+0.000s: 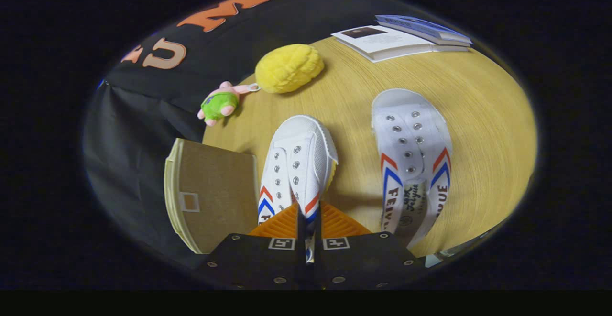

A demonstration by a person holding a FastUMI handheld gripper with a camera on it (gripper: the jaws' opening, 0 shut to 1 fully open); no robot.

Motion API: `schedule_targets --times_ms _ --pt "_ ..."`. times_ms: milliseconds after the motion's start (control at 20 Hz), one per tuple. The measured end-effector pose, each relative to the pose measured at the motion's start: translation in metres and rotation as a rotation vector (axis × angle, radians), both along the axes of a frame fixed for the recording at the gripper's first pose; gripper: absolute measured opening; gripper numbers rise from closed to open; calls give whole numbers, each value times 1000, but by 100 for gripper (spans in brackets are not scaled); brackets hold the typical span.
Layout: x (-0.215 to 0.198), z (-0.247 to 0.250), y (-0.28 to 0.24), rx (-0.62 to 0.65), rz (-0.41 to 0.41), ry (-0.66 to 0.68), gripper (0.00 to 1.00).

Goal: Open the storage box then place both shoes into the box .Put the left shoe in first, then the right shoe, with the right side of both shoes facing outward in a uniform manner.

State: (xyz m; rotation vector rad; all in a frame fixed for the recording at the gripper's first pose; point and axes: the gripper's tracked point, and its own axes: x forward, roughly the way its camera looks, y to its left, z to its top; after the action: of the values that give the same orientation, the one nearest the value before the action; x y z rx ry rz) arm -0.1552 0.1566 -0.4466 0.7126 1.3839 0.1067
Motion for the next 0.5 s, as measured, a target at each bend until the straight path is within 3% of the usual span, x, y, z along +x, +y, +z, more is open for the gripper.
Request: schedule_targets --times_ms 350,500 --pt "53 104 62 95 71 -165 7" --pt "69 141 100 135 151 -241 7"
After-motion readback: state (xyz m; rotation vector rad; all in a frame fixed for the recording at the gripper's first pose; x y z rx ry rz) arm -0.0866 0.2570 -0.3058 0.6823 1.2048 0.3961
